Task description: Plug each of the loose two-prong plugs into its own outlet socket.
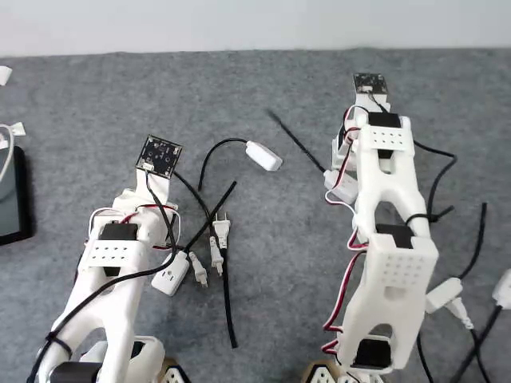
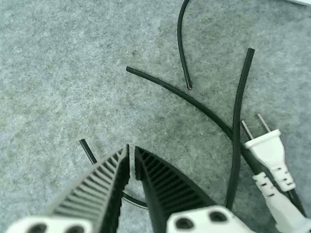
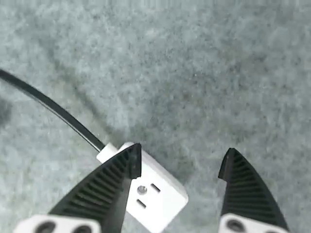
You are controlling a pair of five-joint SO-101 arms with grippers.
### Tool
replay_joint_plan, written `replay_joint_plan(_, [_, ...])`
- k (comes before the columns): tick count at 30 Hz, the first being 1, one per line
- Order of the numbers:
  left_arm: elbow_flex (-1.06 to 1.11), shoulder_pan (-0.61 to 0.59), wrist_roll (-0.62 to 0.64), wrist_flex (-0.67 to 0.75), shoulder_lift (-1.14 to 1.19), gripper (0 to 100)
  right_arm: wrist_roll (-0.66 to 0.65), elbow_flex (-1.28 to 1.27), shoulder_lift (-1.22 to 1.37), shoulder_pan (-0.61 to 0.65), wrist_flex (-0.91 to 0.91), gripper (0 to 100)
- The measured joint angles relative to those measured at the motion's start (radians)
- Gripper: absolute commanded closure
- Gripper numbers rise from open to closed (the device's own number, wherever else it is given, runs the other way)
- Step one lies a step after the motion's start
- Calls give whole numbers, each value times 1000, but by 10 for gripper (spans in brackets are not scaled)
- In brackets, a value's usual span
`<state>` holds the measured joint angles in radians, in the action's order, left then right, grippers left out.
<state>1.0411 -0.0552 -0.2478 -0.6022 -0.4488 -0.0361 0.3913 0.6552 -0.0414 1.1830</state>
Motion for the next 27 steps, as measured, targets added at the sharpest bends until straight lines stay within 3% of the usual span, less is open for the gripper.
replay_joint_plan(10, [0, 0, 0, 0, 0, 987, -77, 64, 44, 118, 209, 739])
replay_joint_plan(14, [0, 0, 0, 0, 0, 987, -91, 63, 52, 110, 249, 742])
replay_joint_plan(22, [0, 0, 0, 0, 0, 987, -127, 63, 52, 129, 285, 887])
replay_joint_plan(25, [0, 0, 0, 0, 0, 987, -127, 63, 52, 129, 285, 991])
replay_joint_plan(27, [0, 0, 0, 0, 0, 987, -120, 63, 48, 129, 287, 982])
